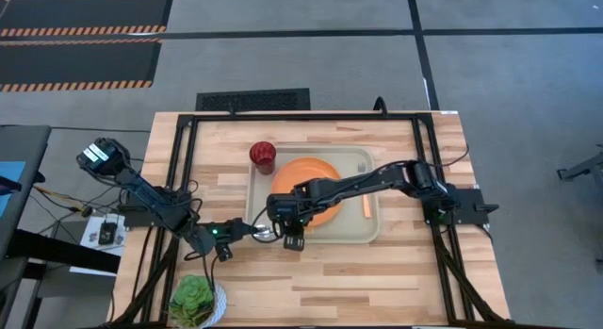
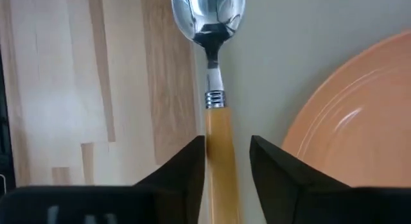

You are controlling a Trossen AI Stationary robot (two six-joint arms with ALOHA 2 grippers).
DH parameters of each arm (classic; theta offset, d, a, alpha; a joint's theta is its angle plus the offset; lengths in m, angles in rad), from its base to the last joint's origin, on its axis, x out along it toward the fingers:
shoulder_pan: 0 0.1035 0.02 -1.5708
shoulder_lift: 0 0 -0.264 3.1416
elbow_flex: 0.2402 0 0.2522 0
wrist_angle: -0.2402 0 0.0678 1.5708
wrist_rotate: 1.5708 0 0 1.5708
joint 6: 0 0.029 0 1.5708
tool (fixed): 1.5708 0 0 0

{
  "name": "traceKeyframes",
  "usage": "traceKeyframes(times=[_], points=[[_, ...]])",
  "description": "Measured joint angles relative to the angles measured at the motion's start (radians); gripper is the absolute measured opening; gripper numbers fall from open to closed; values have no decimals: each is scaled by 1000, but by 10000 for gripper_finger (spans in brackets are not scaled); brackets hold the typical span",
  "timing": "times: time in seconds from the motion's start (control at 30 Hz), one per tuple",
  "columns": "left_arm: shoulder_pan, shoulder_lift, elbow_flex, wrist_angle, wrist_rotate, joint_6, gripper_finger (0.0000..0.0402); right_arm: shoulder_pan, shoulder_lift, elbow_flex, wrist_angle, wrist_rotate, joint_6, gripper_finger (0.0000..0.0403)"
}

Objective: Pick and place plate/cup/fork/spoon on tray
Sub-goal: Put the orange spoon to the right of the orange plate on the gray serving tray

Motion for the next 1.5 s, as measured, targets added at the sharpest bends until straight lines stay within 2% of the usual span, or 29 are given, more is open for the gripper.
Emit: traceKeyframes(times=[0.2, 0.5, 0.63, 0.83, 1.03, 1.17, 1.27, 1.5], points=[[0, 0, 0, 0, 1, 8, 0, 13, 0, 0, -2, 8, 1, 131], [11, 0, 0, 0, 16, 27, 0, 13, 0, 0, -25, 23, 26, 203], [23, 0, 13, -7, 38, 22, 0, 17, 0, 0, -25, 23, 29, 211], [35, -1, 54, -81, 64, 3, 0, 19, 0, 0, -25, 24, 45, 178], [37, -1, 57, -84, 64, -4, 0, 19, 0, 0, -34, 24, 46, 131], [37, -1, 57, -84, 63, -5, 0, 19, 0, 0, -40, 24, 53, 121], [37, -1, 57, -84, 63, 3, 0, 21, 0, 0, -44, 24, 56, 138], [43, -1, 72, -117, 87, -15, 0, 26, 0, 0, -46, 24, 56, 208]])
